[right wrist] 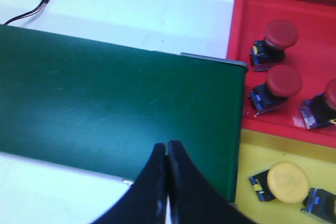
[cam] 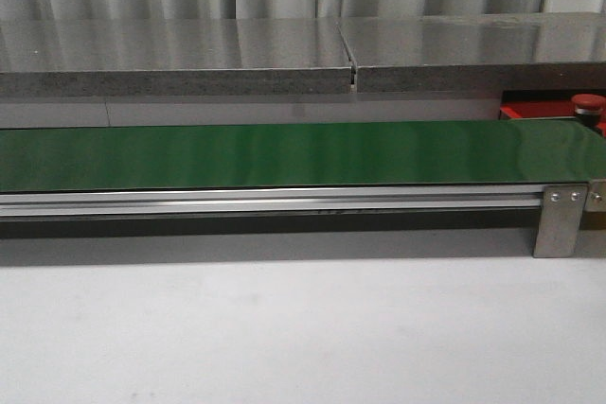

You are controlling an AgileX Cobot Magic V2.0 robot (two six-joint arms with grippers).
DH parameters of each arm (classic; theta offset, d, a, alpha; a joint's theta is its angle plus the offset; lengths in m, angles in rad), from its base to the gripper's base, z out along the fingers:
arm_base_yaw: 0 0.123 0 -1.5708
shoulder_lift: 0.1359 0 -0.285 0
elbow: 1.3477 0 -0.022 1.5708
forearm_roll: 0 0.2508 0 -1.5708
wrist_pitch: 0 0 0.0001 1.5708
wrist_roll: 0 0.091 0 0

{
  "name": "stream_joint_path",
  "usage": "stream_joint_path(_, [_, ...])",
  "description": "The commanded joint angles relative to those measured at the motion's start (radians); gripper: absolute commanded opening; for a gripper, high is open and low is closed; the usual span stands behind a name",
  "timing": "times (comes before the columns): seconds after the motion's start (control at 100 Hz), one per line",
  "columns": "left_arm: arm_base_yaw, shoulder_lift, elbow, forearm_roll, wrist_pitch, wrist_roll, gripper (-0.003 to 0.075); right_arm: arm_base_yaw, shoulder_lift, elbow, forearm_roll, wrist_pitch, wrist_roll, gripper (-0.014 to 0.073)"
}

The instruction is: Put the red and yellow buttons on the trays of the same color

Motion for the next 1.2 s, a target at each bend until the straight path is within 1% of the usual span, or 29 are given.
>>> stream_joint_path(0.0, [-0.008,-0.001,-0.028,-0.019,-0.066,-0.004,-0.0019,0.030,-0.064,0.018,-0.003,-0.053,-0.013,-0.0057])
stream_joint_path(0.13, [-0.008,-0.001,-0.028,-0.019,-0.066,-0.004,-0.0019,0.071,-0.158,0.120,-0.003,-0.102,-0.013,-0.0057])
stream_joint_path(0.31, [-0.008,-0.001,-0.028,-0.019,-0.066,-0.004,-0.0019,0.090,-0.311,0.285,-0.003,-0.194,-0.013,-0.0057])
stream_joint_path(0.57, [-0.008,-0.001,-0.028,-0.023,-0.068,-0.004,-0.0019,0.090,-0.587,0.465,-0.003,-0.212,-0.013,-0.0057])
stream_joint_path(0.78, [-0.008,0.009,-0.028,-0.023,-0.083,-0.004,-0.0019,0.090,-0.762,0.523,-0.003,-0.207,-0.013,-0.0057])
stream_joint_path(0.89, [-0.008,0.020,-0.028,-0.023,-0.079,-0.004,-0.0019,0.090,-0.800,0.526,-0.003,-0.192,-0.013,-0.0057])
stream_joint_path(1.02, [-0.002,0.048,-0.030,-0.021,-0.097,-0.007,-0.0020,0.090,-0.803,0.526,-0.003,-0.186,-0.013,-0.0057])
stream_joint_path(1.14, [0.061,0.098,-0.036,-0.019,-0.137,-0.090,-0.0020,0.090,-0.803,0.526,-0.003,-0.183,-0.013,-0.0057])
stream_joint_path(1.19, [0.100,0.125,-0.048,-0.022,-0.135,-0.096,-0.0019,0.090,-0.803,0.526,-0.003,-0.183,-0.013,-0.0057])
